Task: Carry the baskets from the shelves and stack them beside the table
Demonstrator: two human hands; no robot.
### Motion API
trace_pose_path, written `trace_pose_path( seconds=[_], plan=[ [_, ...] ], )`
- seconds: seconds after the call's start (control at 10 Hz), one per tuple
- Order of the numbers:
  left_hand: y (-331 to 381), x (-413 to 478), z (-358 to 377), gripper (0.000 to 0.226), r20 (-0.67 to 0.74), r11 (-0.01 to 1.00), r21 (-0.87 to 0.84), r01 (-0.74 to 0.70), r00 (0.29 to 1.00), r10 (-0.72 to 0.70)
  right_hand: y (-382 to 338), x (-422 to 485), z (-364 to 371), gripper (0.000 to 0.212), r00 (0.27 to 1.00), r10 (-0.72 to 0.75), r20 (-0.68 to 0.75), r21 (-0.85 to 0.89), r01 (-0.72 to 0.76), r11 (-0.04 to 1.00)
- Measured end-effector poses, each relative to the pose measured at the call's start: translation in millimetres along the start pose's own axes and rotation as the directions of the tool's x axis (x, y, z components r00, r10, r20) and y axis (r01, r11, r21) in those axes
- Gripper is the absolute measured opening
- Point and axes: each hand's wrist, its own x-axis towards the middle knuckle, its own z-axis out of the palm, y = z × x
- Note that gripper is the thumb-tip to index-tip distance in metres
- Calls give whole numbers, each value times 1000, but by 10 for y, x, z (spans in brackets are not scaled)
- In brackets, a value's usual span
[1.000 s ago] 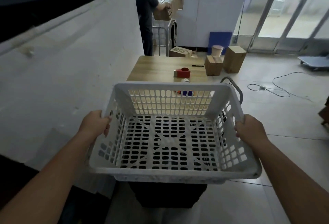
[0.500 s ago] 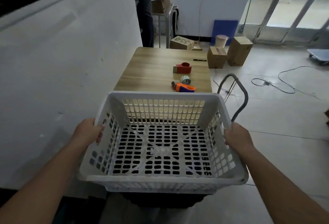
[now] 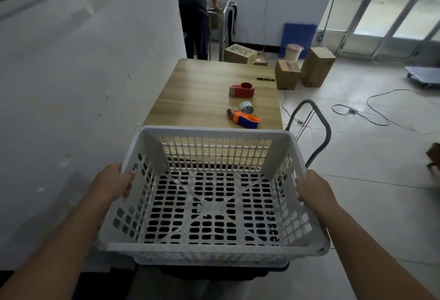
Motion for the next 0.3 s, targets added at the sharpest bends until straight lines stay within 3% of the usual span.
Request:
trace_pose_path(
  seconds=[0.1, 0.2, 0.3],
  plan=[
    [33, -31, -32, 28, 25, 993, 115, 13, 1000, -16, -10, -32, -45, 27, 1000, 9, 14, -24, -9, 1000],
    [125, -77, -121, 52, -24, 930, 366, -38, 998, 50, -62, -62, -124, 55, 996, -44, -81, -14, 43, 999],
    [313, -141, -156, 66, -154, 924, 283, -259, 938, 310, -195, -161, -219, 63, 928, -269, -257, 90, 300, 950]
  ],
)
